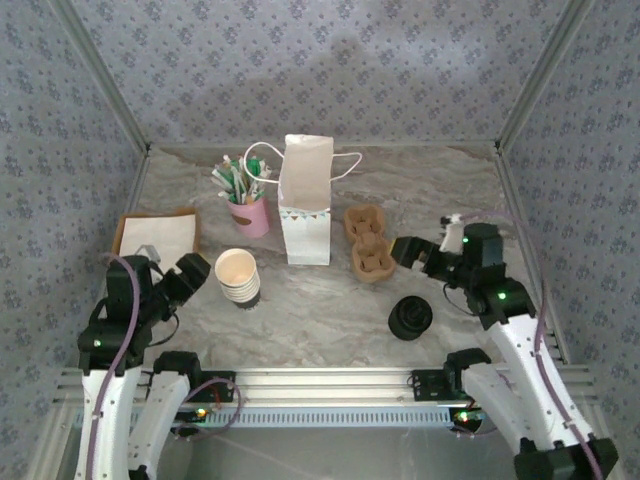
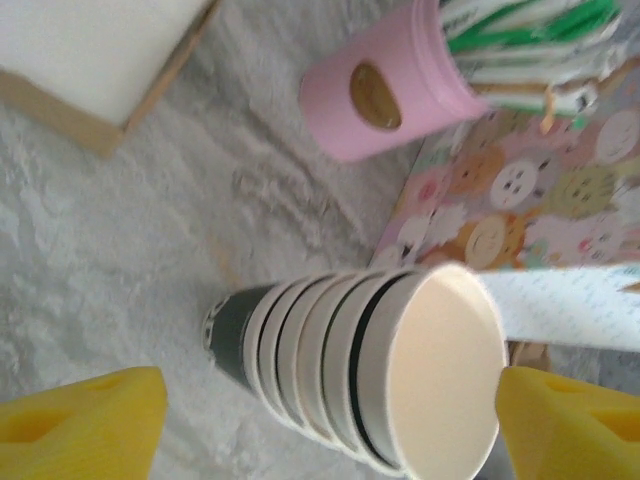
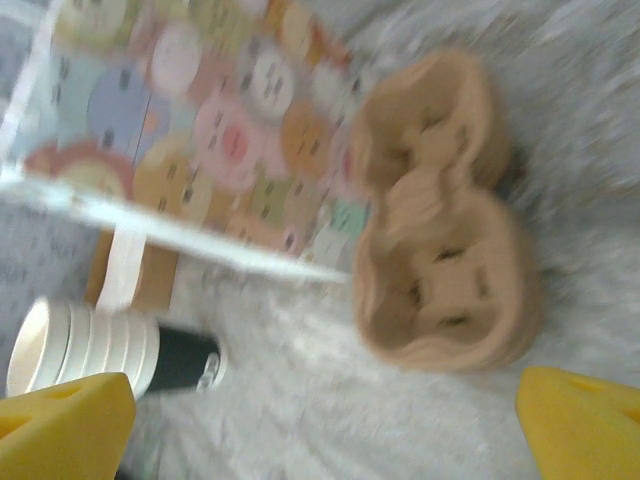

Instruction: Pack the takeout coffee

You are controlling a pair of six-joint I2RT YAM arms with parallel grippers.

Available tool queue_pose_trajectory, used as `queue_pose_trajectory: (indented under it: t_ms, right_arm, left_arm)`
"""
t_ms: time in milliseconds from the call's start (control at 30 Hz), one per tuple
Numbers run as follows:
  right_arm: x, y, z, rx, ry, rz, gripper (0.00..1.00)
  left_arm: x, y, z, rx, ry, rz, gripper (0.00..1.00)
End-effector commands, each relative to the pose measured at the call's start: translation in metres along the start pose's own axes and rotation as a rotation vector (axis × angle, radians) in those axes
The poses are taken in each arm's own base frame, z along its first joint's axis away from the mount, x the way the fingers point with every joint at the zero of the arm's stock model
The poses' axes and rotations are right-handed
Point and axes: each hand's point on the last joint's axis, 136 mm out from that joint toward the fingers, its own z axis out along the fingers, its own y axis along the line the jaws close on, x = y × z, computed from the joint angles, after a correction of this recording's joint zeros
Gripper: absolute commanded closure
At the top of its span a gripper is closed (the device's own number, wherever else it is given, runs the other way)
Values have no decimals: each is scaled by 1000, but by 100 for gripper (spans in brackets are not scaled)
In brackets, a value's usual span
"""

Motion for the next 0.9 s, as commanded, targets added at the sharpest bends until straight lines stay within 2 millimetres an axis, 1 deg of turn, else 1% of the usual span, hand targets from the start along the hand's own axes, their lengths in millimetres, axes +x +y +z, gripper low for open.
queue_pose_trajectory:
  t_ms: [0, 67, 200, 333, 400, 533, 600, 667, 733, 867]
  right_arm:
    - [35, 5, 16, 40, 132, -80, 0]
    - [47, 14, 23, 56, 182, -169, 1]
    - [63, 20, 25, 165, 228, -365, 1]
    - [71, 26, 28, 231, 242, -508, 0]
    - [75, 29, 33, 252, 259, -553, 0]
    - [82, 37, 45, 268, 277, -580, 0]
    - [86, 45, 49, 254, 288, -587, 0]
    - [87, 52, 52, 247, 295, -589, 0]
    - [84, 54, 53, 258, 281, -574, 0]
    - [79, 53, 53, 269, 230, -498, 0]
  left_arm:
    - [18, 3, -9, -25, 100, 18, 21]
    - [21, 5, -11, -53, 134, 35, 25]
    - [21, 5, -15, -101, 175, 73, 33]
    - [13, -2, -24, -118, 159, 115, 36]
    - [11, -5, -23, -127, 161, 139, 37]
    - [11, -16, -14, -159, 205, 212, 39]
    - [9, -22, -10, -192, 202, 279, 43]
    - [7, -27, -6, -235, 187, 342, 43]
    - [7, -31, -1, -268, 192, 386, 43]
    - [12, -33, 15, -329, 224, 439, 44]
